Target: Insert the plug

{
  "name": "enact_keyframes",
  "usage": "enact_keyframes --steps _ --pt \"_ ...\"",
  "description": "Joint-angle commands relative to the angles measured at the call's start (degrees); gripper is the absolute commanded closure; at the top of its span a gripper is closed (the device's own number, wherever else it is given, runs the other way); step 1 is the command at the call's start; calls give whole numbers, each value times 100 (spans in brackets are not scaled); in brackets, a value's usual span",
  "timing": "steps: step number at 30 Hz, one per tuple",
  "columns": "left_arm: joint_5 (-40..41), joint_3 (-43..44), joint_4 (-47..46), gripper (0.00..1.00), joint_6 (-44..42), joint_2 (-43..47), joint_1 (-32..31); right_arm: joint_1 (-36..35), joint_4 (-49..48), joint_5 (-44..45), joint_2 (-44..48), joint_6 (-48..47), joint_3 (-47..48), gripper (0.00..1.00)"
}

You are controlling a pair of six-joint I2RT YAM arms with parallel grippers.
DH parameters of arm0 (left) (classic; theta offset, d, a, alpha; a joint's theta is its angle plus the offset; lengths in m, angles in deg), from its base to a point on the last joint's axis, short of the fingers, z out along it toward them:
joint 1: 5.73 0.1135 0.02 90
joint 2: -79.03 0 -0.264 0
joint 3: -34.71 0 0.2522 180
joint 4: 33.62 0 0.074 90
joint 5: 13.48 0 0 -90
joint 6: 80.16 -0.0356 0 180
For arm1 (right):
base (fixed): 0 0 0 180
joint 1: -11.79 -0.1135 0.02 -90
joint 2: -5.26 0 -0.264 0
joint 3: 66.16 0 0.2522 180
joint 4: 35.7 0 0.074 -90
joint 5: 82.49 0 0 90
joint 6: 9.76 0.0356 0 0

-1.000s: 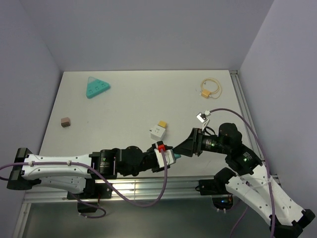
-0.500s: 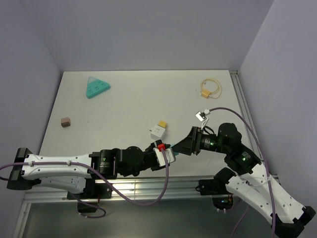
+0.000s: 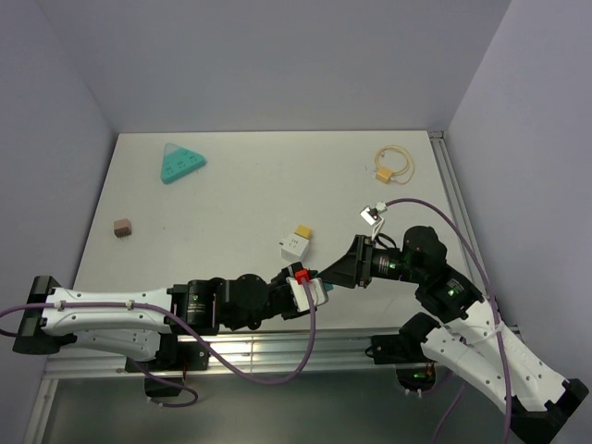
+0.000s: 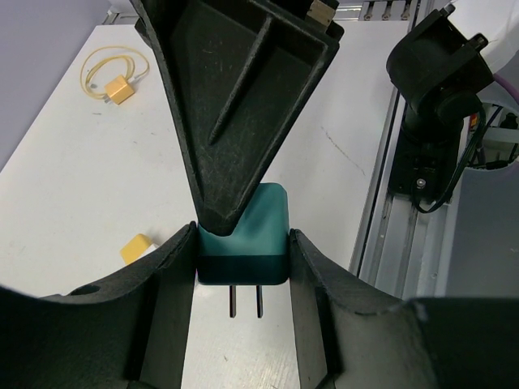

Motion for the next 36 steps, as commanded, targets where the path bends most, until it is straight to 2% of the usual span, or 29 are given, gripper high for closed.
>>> enact_keyframes --steps 1,8,11,14,15,17,20,23,26,31,32,33,36 --pt "51 22 -295 100 -83 111 -45 -58 -227 -239 -30 -101 122 43" --pt "25 -4 -286 100 -74 103 -45 -119 -561 -423 -135 21 8 50" --pt "-1 -30 -312 99 -48 85 -45 -163 -544 -450 -188 -49 34 57" --pt "-27 -48 -348 100 -57 76 -54 -181 -623 -503 -249 -49 25 71" --pt "-45 -57 -383 100 -65 85 -45 -198 -632 -546 -267 -49 25 84" --pt "-54 -109 -444 100 -22 102 -45 -224 -597 -555 -319 -145 69 100" --pt "-63 -197 -646 89 40 103 -28 -242 -360 -459 -346 -417 174 100" --pt "-238 -267 -699 73 329 94 69 -233 -271 -178 -320 -584 184 100" --pt "-563 -372 -787 48 654 102 402 -233 -219 33 -442 -699 210 100" --pt "-986 -365 -840 38 1156 129 772 -233 175 481 -697 -1058 473 100" --pt "-1012 -364 -849 31 1174 138 790 -233 238 638 -785 -1103 517 100" --pt "-1029 -347 -858 1 1200 138 799 -233 282 770 -820 -1147 570 100" --pt "-960 -303 -901 0 1358 103 816 -233 502 1219 -978 -1253 658 100"
